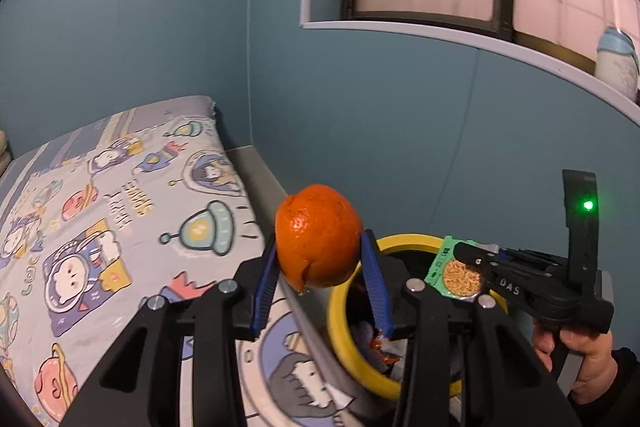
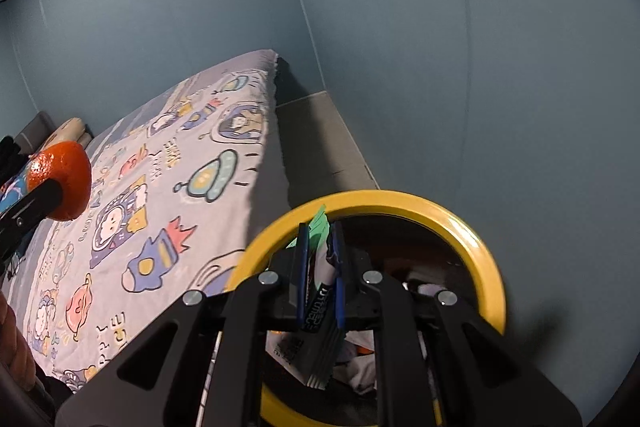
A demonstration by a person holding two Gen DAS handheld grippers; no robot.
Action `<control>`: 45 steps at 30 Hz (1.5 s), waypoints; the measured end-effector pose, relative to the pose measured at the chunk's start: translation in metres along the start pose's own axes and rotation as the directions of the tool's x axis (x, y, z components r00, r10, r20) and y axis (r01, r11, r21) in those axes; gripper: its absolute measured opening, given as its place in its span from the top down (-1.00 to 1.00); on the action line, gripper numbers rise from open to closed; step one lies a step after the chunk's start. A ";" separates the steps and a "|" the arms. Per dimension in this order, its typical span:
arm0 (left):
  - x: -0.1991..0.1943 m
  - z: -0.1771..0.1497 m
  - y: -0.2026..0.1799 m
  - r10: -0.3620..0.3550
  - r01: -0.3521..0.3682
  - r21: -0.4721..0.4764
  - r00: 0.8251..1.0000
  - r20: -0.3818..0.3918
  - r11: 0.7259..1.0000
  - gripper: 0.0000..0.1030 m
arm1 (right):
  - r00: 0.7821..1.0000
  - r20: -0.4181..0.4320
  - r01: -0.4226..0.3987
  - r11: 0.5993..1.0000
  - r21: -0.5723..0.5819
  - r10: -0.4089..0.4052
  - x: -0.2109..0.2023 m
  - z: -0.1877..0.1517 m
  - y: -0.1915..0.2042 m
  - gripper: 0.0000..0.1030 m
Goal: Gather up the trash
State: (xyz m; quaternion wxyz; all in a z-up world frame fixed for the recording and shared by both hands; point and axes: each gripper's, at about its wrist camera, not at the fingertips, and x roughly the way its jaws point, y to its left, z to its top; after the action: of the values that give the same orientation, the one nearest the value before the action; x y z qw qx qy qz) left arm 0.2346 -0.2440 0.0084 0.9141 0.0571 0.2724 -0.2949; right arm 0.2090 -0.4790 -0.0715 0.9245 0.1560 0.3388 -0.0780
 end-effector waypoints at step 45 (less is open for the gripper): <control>-0.198 -0.136 0.165 0.423 -0.373 -0.288 0.896 0.134 0.882 -0.79 | 0.965 0.226 -0.070 0.964 -0.256 0.130 -0.086 -0.081 0.229 -0.79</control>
State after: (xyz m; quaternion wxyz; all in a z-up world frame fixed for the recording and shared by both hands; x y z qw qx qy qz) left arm 0.1311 0.0278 -0.0108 0.9768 -0.0350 0.2005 -0.0668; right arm 0.1519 -0.2334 -0.0197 0.9737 0.0469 0.2227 -0.0069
